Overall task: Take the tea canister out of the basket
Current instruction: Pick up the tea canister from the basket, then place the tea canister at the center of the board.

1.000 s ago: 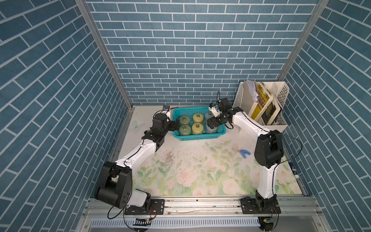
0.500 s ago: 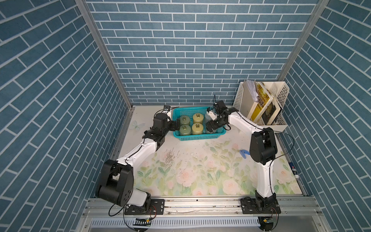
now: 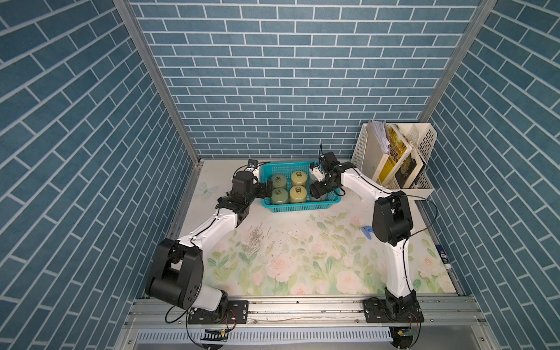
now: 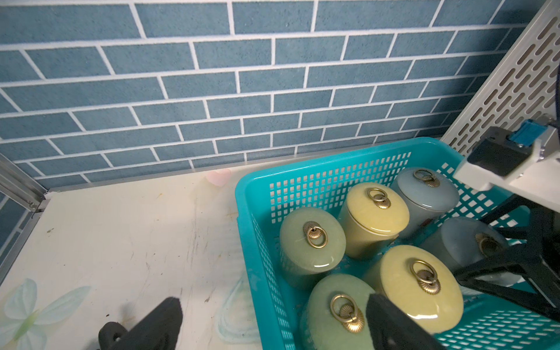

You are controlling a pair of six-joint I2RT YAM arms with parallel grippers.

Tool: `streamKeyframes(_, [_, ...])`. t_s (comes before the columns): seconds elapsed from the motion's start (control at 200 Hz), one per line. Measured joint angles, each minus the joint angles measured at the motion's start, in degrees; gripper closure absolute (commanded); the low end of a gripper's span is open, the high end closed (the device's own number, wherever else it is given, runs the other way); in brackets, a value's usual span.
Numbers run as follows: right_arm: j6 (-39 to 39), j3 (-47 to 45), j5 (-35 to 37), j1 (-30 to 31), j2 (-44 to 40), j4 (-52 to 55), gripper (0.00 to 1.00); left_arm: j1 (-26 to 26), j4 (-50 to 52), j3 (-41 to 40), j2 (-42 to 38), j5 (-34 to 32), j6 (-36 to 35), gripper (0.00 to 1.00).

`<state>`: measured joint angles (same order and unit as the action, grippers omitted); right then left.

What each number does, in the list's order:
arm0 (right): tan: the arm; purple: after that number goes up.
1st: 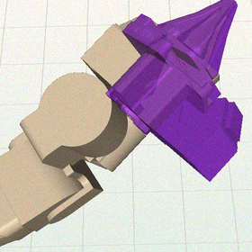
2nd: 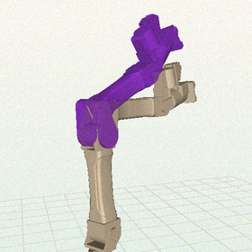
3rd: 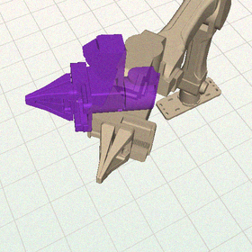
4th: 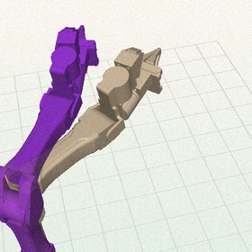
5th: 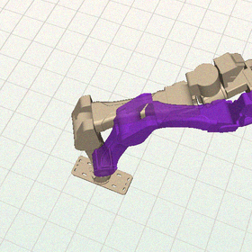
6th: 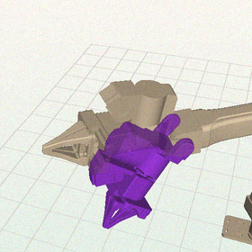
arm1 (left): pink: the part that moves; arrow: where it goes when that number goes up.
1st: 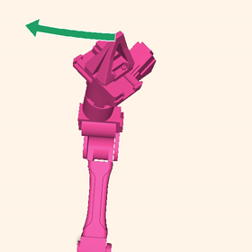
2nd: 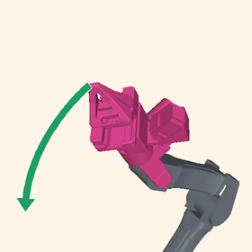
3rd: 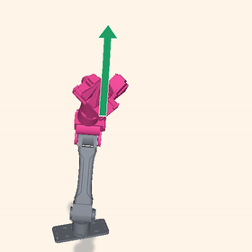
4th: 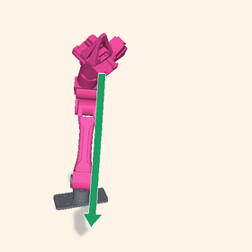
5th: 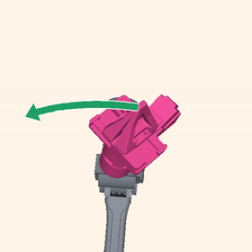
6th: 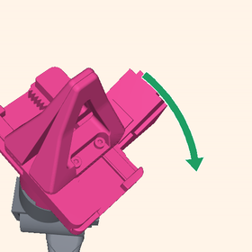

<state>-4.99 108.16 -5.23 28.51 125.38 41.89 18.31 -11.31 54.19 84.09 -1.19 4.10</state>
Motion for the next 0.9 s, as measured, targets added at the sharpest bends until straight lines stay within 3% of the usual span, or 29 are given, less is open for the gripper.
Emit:
streamKeyframes(0.125, [0.00, 0.00, 0.04, 0.00, -0.02, -0.02, 0.73, 0.00, 0.20, 0.00, 0.02, 0.00, -0.26, 0.00])
streamKeyframes(0.195, [0.00, 0.00, 0.04, 0.00, -0.11, -0.02, 1.00, 0.00, 0.33, 0.00, 0.02, 0.00, -0.33, 0.00])
streamKeyframes(0.53, [0.02, -0.24, 2.08, 0.02, -2.93, -0.02, 1.00, 0.42, 1.31, 1.73, -1.81, 6.43, -1.36, 0.00])
streamKeyframes(0.895, [-1.49, -5.09, 2.38, 3.91, -19.93, -0.94, 1.00, 1.03, 1.62, 4.37, -5.05, 18.64, -2.10, 0.00])
